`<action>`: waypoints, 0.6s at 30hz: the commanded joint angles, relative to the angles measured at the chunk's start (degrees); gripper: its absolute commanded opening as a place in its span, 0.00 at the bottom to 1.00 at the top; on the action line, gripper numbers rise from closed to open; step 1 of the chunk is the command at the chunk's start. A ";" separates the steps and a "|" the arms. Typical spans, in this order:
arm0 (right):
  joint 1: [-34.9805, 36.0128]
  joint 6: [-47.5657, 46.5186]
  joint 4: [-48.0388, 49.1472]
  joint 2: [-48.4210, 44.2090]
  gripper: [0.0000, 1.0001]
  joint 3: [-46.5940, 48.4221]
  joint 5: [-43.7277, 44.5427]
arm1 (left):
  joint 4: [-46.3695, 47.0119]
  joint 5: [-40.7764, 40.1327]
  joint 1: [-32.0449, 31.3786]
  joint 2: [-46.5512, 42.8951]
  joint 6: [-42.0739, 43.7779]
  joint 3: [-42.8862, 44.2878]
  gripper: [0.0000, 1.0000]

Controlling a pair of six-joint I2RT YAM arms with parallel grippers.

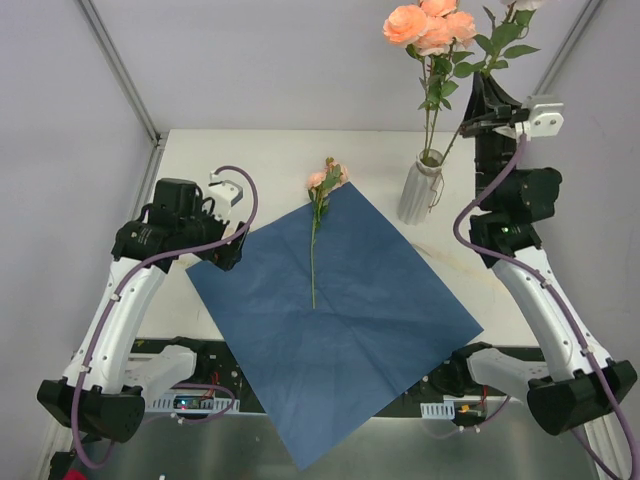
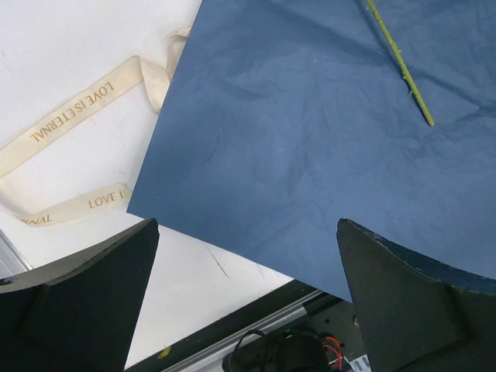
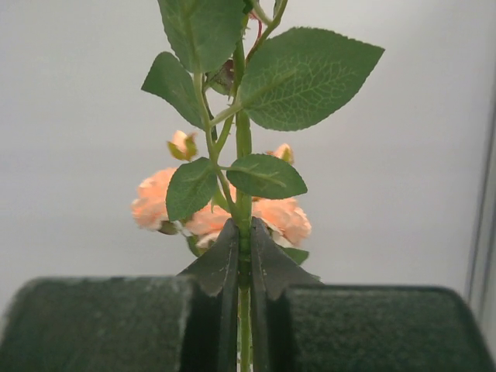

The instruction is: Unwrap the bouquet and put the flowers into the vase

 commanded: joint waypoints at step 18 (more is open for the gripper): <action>-10.27 4.74 23.38 19.21 0.01 -0.94 15.31 | 2.24 -0.69 0.01 5.50 2.30 3.99 0.99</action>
